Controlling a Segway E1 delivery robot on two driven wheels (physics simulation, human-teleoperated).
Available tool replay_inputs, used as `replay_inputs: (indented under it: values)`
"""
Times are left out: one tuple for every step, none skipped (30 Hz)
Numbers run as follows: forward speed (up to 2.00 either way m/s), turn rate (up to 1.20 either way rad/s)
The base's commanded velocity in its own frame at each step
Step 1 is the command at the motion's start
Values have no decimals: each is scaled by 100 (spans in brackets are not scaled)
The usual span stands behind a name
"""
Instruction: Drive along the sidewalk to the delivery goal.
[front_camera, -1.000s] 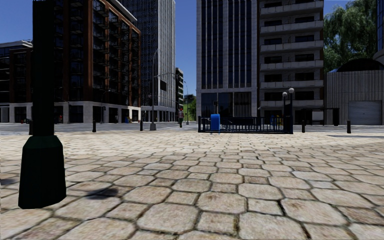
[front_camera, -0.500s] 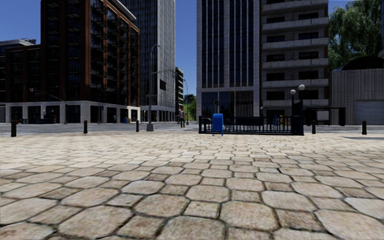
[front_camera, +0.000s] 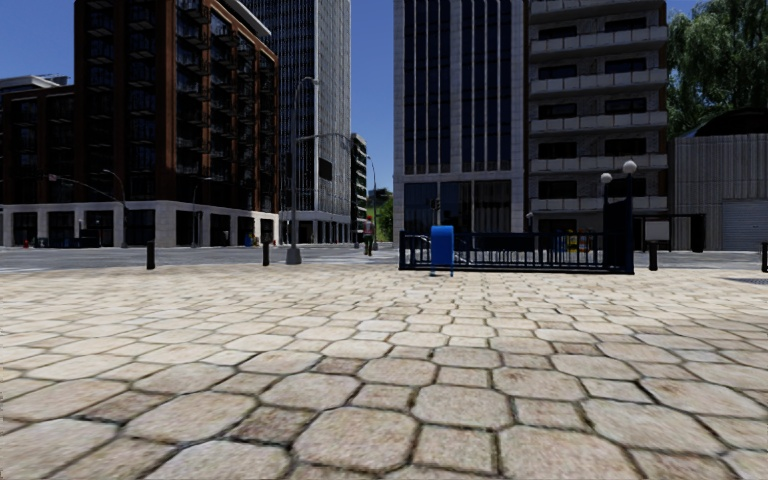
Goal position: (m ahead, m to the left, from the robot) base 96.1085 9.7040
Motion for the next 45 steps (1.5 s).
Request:
replay_inputs:
  values:
    - [200,15]
    - [200,15]
    - [200,15]
    - [200,15]
    - [200,15]
    - [200,15]
    - [200,15]
    - [200,15]
    - [200,15]
    - [200,15]
    - [200,15]
    - [200,15]
    - [200,15]
    - [200,15]
    - [200,15]
    - [200,15]
    - [200,15]
    - [200,15]
    - [200,15]
    - [200,15]
    - [200,15]
    - [200,15]
    - [200,15]
    - [200,18]
    - [200,18]
    - [200,19]
    - [200,19]
    - [200,19]
    - [200,19]
    - [200,19]
    - [200,19]
    - [200,20]
    - [200,21]
    - [200,21]
    - [200,24]
    - [200,26]
    - [200,27]
    - [200,27]
    - [200,27]
    - [200,27]
    - [200,27]
    - [200,27]
    - [200,27]
    - [200,27]
    - [200,27]
